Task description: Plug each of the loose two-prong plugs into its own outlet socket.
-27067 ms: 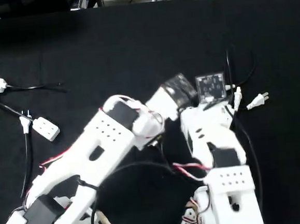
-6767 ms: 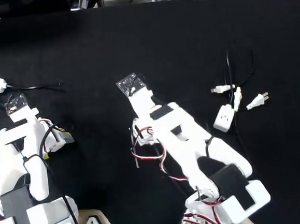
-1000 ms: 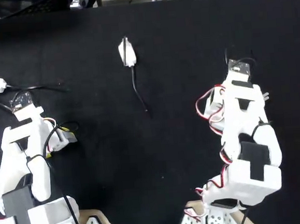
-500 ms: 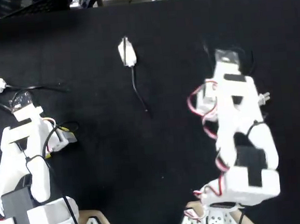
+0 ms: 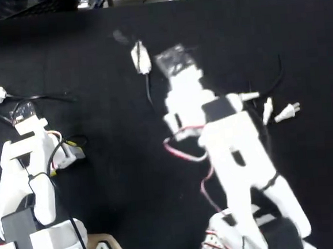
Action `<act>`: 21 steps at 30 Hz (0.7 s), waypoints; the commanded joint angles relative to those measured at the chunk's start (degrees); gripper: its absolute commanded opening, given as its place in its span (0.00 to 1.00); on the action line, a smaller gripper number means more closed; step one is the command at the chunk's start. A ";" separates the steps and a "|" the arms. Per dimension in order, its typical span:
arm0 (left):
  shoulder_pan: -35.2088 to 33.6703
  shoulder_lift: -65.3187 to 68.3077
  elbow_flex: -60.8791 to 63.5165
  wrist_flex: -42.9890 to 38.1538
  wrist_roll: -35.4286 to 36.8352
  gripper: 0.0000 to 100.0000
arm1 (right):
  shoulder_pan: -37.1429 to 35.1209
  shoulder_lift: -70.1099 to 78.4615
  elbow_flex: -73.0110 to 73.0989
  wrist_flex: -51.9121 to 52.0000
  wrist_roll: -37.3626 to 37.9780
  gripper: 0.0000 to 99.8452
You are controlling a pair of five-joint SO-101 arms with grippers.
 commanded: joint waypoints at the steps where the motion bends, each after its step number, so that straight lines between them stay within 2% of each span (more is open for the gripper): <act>1: 1.27 -2.11 -0.40 -0.88 0.18 0.32 | -4.48 -4.79 1.45 0.97 2.90 0.06; 4: 1.27 -2.11 -0.40 -0.88 0.18 0.32 | -8.70 -7.08 4.26 1.85 3.08 0.06; 10: 1.98 -2.11 -0.40 -0.62 0.09 0.32 | -19.60 -12.35 11.91 1.23 8.79 0.06; 13: 2.59 -3.78 0.04 -0.53 0.09 0.32 | -21.36 -16.04 13.32 0.18 8.88 0.06; 21: 16.57 -16.18 8.48 -5.89 -2.37 0.32 | -21.36 -23.52 18.95 -3.16 8.97 0.06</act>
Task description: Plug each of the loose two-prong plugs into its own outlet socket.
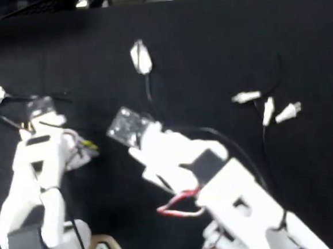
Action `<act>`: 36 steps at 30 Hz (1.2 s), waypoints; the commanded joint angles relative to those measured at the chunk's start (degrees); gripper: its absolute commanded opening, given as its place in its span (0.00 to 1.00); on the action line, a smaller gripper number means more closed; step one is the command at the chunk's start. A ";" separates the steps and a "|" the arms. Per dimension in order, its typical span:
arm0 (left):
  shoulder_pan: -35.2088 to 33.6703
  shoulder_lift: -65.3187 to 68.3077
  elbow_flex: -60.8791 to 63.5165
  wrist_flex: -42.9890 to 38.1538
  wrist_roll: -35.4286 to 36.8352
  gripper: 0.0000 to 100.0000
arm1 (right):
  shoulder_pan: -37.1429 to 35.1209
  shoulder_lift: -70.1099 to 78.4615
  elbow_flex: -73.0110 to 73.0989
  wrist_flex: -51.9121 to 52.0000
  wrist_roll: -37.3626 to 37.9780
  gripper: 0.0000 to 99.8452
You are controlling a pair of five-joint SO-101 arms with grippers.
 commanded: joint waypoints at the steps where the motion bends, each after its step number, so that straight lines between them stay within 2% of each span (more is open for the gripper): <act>1: 9.36 -9.14 4.26 -4.40 -1.67 0.32 | -1.05 -2.68 2.51 -3.08 0.53 0.06; 8: 16.84 -24.44 10.07 -5.63 -1.23 0.32 | -1.05 -2.51 7.16 -8.35 2.55 0.06; 16: 29.23 -40.35 15.34 -5.10 -1.23 0.32 | -0.97 -2.59 7.87 -10.11 2.46 0.06; 33: 30.20 -80.53 29.05 -4.92 1.49 0.32 | -0.97 -2.59 8.04 -10.02 2.90 0.06; 36: 29.23 -85.71 30.81 -2.37 1.23 0.32 | -0.97 -2.59 8.13 -10.55 2.46 0.07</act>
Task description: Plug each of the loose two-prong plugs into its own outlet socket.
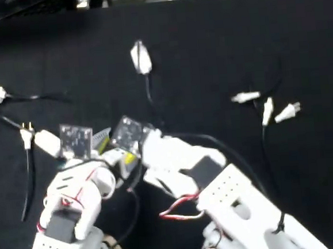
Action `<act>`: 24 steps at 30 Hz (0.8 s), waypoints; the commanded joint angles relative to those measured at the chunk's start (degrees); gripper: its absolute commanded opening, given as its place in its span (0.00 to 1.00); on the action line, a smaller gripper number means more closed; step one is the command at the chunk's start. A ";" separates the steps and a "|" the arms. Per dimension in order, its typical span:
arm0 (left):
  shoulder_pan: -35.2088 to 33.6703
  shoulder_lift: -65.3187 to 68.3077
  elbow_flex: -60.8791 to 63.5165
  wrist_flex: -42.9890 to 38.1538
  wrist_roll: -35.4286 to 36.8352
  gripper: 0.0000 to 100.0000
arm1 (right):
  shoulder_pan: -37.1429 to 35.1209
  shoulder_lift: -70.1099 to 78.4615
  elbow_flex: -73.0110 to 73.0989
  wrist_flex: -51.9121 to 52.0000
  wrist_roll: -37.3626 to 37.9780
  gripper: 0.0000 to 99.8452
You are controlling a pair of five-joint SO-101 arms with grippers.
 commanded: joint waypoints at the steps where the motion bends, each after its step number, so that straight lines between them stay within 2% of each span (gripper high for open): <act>1: -1.54 -6.95 0.66 3.16 0.09 0.32 | -0.88 -1.45 0.22 -1.67 -0.09 0.09; 3: -6.29 -6.07 0.57 3.60 -0.09 0.32 | 0.44 -1.45 1.63 -3.69 -0.18 0.12; 7: -20.00 -5.45 3.12 2.46 -4.13 0.32 | 4.31 -1.45 3.30 -5.89 -0.18 0.17; 10: -26.33 -5.45 7.25 -3.69 -4.92 0.32 | 6.68 -1.80 3.30 -3.78 -0.18 0.17; 13: -27.30 -5.19 9.45 -7.38 -4.92 0.32 | 8.26 -1.80 3.21 -1.58 -0.18 0.18; 18: -27.30 -5.36 9.98 -7.56 -5.01 0.32 | 8.88 -1.80 4.09 0.44 -0.18 0.23; 24: -27.30 -5.36 10.15 -7.65 -5.10 0.32 | 8.97 -1.80 5.23 0.62 0.18 0.24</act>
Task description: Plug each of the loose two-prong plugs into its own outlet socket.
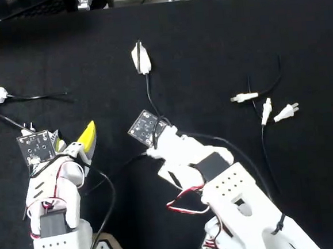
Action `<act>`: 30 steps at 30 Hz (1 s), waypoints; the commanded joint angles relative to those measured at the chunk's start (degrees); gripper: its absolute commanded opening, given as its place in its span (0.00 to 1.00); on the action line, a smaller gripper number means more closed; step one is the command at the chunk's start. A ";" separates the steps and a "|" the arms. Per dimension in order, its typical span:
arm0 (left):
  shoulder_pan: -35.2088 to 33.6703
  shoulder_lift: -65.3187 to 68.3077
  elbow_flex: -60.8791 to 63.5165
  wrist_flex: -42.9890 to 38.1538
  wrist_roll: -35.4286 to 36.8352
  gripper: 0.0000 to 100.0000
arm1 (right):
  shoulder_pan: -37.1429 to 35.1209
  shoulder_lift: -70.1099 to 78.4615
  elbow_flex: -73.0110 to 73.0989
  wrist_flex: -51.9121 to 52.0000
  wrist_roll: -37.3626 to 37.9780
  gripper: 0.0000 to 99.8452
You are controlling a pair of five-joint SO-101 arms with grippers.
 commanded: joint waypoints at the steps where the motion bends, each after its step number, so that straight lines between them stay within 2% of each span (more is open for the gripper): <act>1: -0.40 0.09 -0.31 -1.41 -0.53 0.32 | 0.70 -1.45 -0.66 0.35 0.35 0.24; 10: -0.57 0.00 0.22 -1.49 -0.53 0.32 | 0.70 0.22 0.84 -6.07 0.35 0.24; 15: -0.48 0.00 0.31 -1.49 -0.53 0.32 | 0.70 8.92 -2.77 -6.68 -0.44 0.24; 19: -0.48 0.00 0.40 -1.49 -0.53 0.32 | 0.62 21.93 -13.41 -6.24 -8.00 0.24; 22: -0.57 0.00 0.40 -1.49 -0.53 0.32 | -0.09 32.75 -24.13 -2.02 -11.34 0.24; 28: -0.48 0.00 0.48 -1.49 -0.53 0.32 | -1.85 50.07 -48.57 13.10 -7.21 0.23; 30: -0.48 0.00 0.48 -1.49 -0.53 0.32 | -1.67 55.43 -55.96 18.20 -3.78 0.23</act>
